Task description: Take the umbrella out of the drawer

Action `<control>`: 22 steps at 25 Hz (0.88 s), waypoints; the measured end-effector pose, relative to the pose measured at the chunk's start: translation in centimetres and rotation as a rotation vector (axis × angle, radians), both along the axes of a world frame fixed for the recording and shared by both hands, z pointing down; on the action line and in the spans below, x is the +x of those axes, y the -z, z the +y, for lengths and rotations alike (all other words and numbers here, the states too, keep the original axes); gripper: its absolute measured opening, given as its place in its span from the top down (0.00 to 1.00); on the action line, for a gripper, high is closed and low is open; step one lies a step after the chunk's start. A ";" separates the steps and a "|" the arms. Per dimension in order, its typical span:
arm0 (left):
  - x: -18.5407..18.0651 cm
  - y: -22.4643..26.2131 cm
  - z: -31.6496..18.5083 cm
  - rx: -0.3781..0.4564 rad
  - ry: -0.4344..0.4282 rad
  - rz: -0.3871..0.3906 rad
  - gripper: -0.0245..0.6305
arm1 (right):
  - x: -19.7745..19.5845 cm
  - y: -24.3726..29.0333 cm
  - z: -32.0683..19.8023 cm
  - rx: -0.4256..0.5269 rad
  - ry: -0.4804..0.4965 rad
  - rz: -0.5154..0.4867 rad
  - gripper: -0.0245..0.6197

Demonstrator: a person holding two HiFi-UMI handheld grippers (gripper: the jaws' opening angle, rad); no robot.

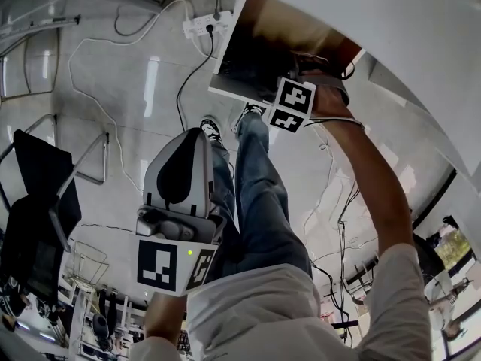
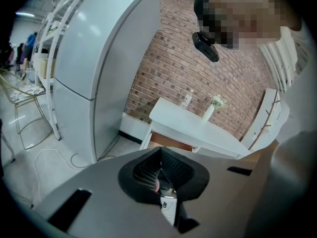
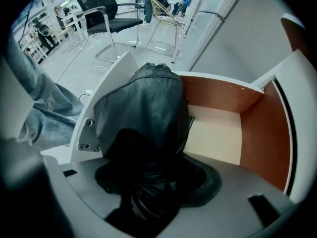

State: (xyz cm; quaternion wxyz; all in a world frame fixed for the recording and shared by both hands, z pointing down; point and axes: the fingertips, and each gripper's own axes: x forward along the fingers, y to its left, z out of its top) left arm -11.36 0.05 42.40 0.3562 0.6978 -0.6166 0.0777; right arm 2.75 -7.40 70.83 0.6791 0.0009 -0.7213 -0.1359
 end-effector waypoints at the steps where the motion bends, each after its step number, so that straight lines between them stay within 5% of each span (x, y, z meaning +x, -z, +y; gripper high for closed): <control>1: -0.1 0.1 -0.1 0.002 0.004 -0.001 0.94 | 0.1 0.1 -0.1 -0.001 -0.005 -0.003 0.57; 22: -0.8 4.2 0.4 0.031 0.007 -0.012 0.94 | 0.7 5.1 0.0 -0.013 -0.091 -0.034 0.56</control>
